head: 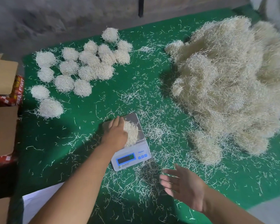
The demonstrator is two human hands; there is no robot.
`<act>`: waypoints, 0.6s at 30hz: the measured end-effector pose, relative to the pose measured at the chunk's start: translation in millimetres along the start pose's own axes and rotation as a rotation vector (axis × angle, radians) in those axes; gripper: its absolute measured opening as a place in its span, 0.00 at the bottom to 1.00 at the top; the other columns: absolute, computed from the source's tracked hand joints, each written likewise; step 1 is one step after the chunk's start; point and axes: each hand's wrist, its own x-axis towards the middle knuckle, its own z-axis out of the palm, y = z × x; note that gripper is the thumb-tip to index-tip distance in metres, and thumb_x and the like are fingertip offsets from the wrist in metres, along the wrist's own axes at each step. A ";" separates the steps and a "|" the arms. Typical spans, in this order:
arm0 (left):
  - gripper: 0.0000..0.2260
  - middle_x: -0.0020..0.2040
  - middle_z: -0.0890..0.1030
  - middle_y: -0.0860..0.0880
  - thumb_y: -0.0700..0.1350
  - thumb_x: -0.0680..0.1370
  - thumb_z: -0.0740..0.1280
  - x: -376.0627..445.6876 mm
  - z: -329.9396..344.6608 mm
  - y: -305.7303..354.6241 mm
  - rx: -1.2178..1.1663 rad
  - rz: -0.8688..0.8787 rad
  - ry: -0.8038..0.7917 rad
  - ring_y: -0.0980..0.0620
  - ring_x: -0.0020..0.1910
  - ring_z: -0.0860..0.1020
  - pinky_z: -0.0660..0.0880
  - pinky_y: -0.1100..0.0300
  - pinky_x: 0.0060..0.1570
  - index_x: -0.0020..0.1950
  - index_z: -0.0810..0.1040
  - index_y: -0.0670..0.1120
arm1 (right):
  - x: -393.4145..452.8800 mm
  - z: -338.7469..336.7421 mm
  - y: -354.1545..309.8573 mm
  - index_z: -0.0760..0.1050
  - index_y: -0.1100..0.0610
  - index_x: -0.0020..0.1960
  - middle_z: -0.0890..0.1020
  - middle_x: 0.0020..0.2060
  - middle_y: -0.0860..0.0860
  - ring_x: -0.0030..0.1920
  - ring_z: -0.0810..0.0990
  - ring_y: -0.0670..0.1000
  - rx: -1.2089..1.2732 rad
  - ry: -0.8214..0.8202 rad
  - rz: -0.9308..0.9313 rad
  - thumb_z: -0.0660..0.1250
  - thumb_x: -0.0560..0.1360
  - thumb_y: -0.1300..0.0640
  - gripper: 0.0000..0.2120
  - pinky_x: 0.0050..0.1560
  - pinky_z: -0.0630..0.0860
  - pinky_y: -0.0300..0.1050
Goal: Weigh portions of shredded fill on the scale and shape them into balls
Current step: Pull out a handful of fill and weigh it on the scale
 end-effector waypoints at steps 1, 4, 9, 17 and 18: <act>0.34 0.85 0.43 0.53 0.54 0.84 0.57 1.0 4.8 0.0 0.043 0.000 -0.012 0.48 0.84 0.43 0.48 0.38 0.79 0.86 0.44 0.50 | 0.0 -2.4 -0.3 0.78 0.60 0.70 0.86 0.61 0.61 0.60 0.86 0.60 0.001 0.002 -0.004 0.55 0.87 0.40 0.27 0.56 0.83 0.55; 0.35 0.85 0.47 0.51 0.63 0.83 0.52 3.0 13.3 3.7 0.100 -0.002 0.048 0.46 0.84 0.45 0.49 0.34 0.78 0.86 0.45 0.52 | -0.1 -7.2 -0.9 0.78 0.60 0.70 0.86 0.61 0.61 0.59 0.87 0.60 0.003 0.009 -0.009 0.56 0.87 0.41 0.26 0.54 0.84 0.54; 0.36 0.85 0.52 0.51 0.71 0.79 0.44 0.9 9.9 18.0 0.004 0.025 0.198 0.45 0.83 0.51 0.55 0.29 0.76 0.85 0.49 0.57 | 2.6 -10.9 -1.8 0.78 0.59 0.69 0.86 0.60 0.61 0.59 0.87 0.59 0.014 0.025 0.009 0.56 0.87 0.41 0.26 0.55 0.84 0.55; 0.60 0.84 0.40 0.55 0.70 0.65 0.77 -16.0 36.6 8.9 0.218 0.150 -0.091 0.45 0.83 0.43 0.51 0.31 0.77 0.82 0.37 0.67 | 3.8 -0.6 -1.6 0.78 0.59 0.69 0.86 0.60 0.60 0.62 0.86 0.59 -0.015 0.025 0.034 0.54 0.88 0.40 0.26 0.64 0.82 0.57; 0.57 0.83 0.48 0.53 0.66 0.66 0.79 -17.5 38.1 7.8 0.224 0.138 -0.062 0.45 0.82 0.48 0.56 0.33 0.77 0.83 0.43 0.65 | 3.0 -0.2 -1.4 0.78 0.59 0.69 0.86 0.60 0.60 0.62 0.85 0.59 -0.016 0.024 0.034 0.55 0.88 0.40 0.26 0.65 0.81 0.57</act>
